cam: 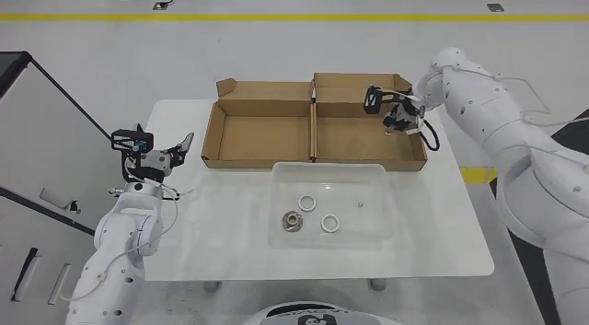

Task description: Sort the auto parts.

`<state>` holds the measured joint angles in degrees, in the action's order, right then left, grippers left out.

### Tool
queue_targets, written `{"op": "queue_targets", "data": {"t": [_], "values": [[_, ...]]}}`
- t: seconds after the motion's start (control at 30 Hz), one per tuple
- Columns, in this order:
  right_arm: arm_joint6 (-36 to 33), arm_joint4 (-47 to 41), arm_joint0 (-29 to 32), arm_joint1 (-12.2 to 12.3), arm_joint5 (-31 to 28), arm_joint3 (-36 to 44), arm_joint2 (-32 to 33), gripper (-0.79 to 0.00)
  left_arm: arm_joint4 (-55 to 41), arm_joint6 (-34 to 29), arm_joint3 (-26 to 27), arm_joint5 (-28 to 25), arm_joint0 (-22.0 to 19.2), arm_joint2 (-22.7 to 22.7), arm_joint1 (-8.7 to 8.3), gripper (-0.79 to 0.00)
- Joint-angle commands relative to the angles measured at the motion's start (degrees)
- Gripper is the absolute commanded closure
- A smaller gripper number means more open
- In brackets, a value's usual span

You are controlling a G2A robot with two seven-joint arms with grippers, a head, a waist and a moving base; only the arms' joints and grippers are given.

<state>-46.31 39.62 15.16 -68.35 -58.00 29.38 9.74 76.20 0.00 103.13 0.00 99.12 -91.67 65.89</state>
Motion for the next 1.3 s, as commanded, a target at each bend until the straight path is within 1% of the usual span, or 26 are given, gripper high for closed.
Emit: {"op": "queue_targets", "data": {"t": [0.0,0.57,0.87,1.27], "values": [[0.00,0.32,0.22,-0.45,0.00,-0.70,0.00,0.000,0.00,0.00,0.00,0.00,0.00,0.00,0.00,-0.785],[0.02,-0.75,2.88,-3.32,0.00,-6.00,0.00,0.000,0.00,0.00,0.00,0.00,0.00,0.00,0.00,-0.785],[0.02,-0.08,3.34,-4.12,0.00,-8.54,0.00,0.000,0.00,0.00,0.00,0.00,0.00,0.00,0.00,-0.785],[0.22,1.12,2.60,-4.65,0.00,-9.16,0.00,0.000,0.00,0.00,0.00,0.00,0.00,0.00,0.00,-0.785]]}}
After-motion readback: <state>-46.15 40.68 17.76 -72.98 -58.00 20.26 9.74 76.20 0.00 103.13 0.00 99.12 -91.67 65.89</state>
